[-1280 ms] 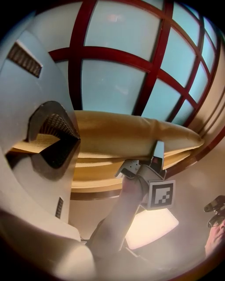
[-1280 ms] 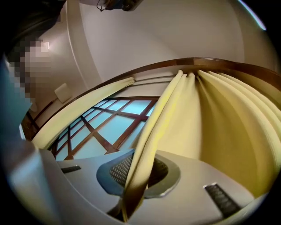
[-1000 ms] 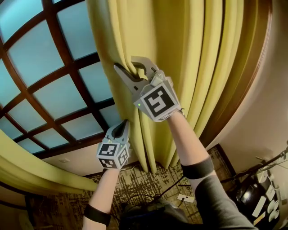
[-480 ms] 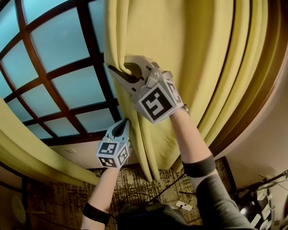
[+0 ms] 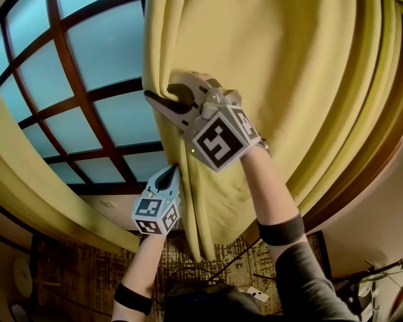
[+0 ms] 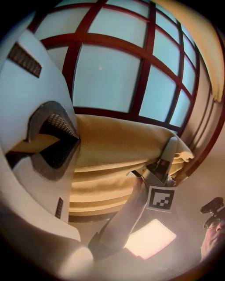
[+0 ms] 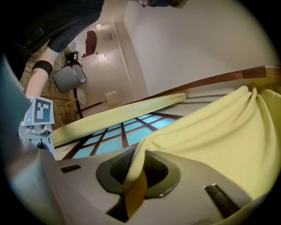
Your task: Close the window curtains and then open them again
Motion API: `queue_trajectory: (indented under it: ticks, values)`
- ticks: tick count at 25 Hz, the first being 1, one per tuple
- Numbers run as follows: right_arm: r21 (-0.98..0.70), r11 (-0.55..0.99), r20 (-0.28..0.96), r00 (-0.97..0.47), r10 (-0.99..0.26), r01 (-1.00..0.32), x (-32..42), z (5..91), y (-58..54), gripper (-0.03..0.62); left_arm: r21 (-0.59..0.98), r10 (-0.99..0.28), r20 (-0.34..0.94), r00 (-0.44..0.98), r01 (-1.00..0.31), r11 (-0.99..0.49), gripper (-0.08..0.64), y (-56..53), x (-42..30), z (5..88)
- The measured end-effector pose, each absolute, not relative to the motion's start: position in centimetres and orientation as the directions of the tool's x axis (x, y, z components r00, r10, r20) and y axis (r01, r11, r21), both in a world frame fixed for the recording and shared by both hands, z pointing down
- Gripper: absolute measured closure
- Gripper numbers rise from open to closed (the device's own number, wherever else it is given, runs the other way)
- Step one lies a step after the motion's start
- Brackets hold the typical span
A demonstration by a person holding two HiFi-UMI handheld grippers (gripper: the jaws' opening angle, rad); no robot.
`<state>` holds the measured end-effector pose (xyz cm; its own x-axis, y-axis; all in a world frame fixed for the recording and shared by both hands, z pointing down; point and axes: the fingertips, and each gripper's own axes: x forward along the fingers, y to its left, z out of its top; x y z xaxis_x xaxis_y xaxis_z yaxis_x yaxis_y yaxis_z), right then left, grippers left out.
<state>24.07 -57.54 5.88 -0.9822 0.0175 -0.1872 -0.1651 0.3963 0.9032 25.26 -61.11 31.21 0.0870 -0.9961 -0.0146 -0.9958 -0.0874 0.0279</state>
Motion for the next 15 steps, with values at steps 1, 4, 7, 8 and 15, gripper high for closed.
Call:
queue_trajectory:
  ticks: [1,4,7,8,15]
  values:
    - [0.910,0.385,-0.180,-0.983,0.027,-0.156,23.5,5.7,-57.1,0.534,0.035,-0.997,-0.019,0.079,-0.996,-0.080,0.559,-60.9,24.7,31.1]
    - [0.927,0.349,-0.163,-0.986,0.042,-0.139,21.8,5.3,-56.0,0.534,0.035,-0.998,-0.025,0.057,-0.998,-0.058,0.559,-60.2,23.0,30.7]
    - [0.938,0.328,-0.143,-0.988,0.062,-0.115,20.0,5.2,-55.1,0.537,0.042,-0.999,-0.030,0.033,-0.999,-0.034,0.559,-59.7,21.2,30.6]
    - [0.940,0.322,-0.139,-0.988,0.074,-0.108,19.4,5.3,-54.8,0.537,0.048,-0.999,-0.032,0.026,-0.998,-0.028,0.559,-59.5,20.6,30.6]
    - [0.960,0.270,-0.108,-0.989,0.096,-0.078,15.6,5.1,-52.5,0.538,0.054,-0.999,-0.035,-0.009,-0.999,0.007,0.559,-58.1,17.4,30.2]
